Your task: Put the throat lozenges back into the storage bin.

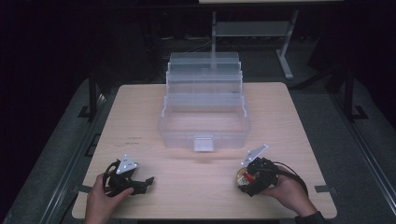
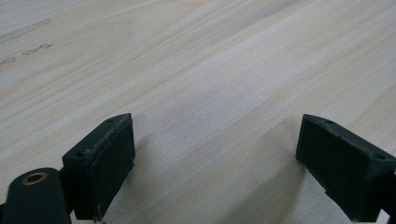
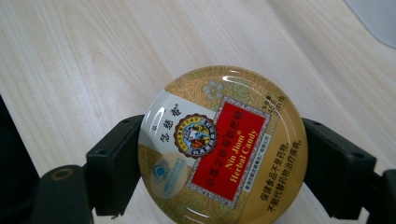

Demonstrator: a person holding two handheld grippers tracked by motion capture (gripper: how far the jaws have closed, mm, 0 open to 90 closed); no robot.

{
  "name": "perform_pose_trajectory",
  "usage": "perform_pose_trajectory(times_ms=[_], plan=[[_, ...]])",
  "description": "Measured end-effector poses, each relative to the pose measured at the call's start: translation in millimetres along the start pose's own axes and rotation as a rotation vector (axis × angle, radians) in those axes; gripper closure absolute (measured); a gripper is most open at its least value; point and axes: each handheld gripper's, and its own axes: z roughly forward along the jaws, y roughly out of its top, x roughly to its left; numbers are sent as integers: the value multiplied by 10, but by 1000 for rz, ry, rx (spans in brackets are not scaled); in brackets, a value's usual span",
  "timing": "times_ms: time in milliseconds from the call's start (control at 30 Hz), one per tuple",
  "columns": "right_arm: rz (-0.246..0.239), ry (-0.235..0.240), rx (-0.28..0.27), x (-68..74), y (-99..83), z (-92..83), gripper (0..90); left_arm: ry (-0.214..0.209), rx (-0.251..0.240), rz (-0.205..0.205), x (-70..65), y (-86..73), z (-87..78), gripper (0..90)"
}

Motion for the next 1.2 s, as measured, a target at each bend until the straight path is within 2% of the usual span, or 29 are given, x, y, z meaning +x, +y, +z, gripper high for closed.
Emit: perform_pose_trajectory(times_ms=[1200], plan=[[99,-53,-18,-314,-193,-231,198,0,1,0,0,0,-1,108]])
